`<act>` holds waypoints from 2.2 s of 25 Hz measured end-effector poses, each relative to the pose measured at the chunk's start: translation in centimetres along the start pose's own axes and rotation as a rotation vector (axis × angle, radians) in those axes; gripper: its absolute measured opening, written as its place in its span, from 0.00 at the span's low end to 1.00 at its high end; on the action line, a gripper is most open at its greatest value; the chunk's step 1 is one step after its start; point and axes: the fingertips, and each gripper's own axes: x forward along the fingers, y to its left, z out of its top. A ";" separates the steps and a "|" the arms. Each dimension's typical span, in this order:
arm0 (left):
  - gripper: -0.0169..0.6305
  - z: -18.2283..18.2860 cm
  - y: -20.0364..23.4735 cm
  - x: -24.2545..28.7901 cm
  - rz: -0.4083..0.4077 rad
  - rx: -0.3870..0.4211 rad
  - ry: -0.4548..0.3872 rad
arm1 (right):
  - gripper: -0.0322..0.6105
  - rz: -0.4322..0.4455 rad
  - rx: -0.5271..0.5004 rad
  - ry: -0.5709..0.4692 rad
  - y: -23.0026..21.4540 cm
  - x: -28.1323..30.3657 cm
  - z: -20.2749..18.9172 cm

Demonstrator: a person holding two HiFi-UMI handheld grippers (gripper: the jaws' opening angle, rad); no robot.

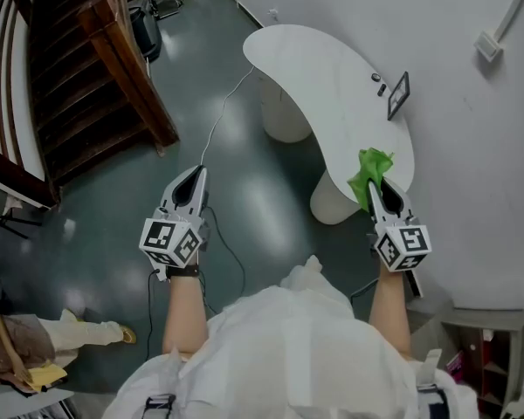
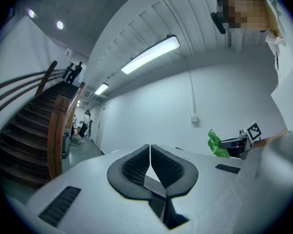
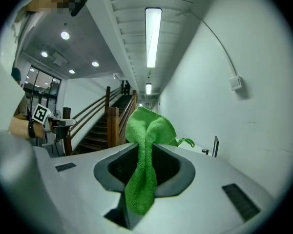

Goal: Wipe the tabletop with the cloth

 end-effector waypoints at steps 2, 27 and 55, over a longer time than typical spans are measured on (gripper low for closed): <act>0.06 -0.2 0.7 0.0 0.019 -0.005 0.002 | 0.18 0.015 -0.008 0.002 0.3 1.1 0.2; 0.06 0.0 9.3 23.1 0.044 0.033 0.046 | 0.18 0.120 0.039 0.011 -11.3 27.0 0.4; 0.06 -1.7 32.9 48.0 -0.189 0.003 0.104 | 0.18 -0.059 0.076 0.082 -12.3 56.7 0.4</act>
